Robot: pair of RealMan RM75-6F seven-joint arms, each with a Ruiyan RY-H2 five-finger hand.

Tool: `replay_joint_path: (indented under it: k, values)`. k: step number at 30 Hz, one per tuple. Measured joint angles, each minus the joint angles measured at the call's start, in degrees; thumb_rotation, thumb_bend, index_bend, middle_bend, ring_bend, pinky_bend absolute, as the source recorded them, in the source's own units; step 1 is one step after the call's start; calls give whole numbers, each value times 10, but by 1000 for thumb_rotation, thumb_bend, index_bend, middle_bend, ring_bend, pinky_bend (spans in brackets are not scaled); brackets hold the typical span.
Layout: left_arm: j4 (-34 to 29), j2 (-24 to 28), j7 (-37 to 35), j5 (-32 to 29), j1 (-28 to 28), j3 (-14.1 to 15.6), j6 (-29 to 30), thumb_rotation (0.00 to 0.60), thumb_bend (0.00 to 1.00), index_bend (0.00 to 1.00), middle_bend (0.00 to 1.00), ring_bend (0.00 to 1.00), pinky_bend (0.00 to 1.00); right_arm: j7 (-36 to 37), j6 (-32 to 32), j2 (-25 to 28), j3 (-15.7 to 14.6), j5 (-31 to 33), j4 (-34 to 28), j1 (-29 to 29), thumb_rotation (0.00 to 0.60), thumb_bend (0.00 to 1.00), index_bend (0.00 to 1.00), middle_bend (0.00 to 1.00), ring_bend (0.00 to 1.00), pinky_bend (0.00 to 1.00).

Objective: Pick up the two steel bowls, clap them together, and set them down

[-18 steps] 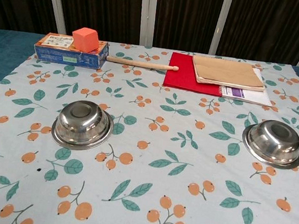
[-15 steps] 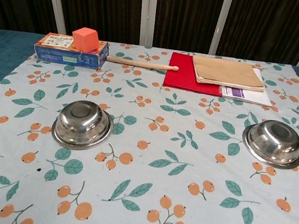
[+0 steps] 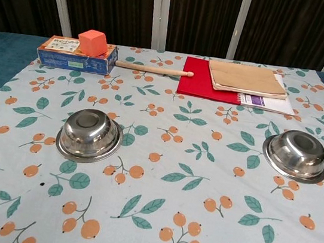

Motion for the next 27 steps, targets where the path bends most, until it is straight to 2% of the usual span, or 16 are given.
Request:
replay_joint_path:
  k: [4,7,9,14,18,20,27]
  values:
    - [-23,-20,33,-29,-30,-25,-47,575,162,0,30,0,173,8,-20,0,4,15,2,9,600,459,0,0,0,0]
    - [-47,-40,75,-70,-56,-48,-91,537,168,0,33,0,158,15,-34,1,6,23,3,17,600,459,0,0,0,0]
    - [-60,-53,108,-94,-71,-61,-114,500,169,0,36,0,147,21,-37,3,7,25,4,19,600,459,0,0,0,0]
    - [-78,-90,205,-150,-104,-87,-149,452,170,0,34,0,147,50,-43,11,9,28,5,26,600,459,0,0,0,0]
    - [-74,-135,282,-200,-132,-108,-167,387,171,0,33,0,147,73,-44,19,9,30,7,28,600,459,0,0,0,0]
    - [-64,-162,317,-229,-148,-119,-175,374,172,0,32,0,147,81,-42,22,9,29,8,28,600,459,0,0,0,0]
    - [-26,-210,410,-322,-186,-144,-191,370,173,0,37,0,151,99,-35,30,10,32,12,27,600,459,0,0,0,0]
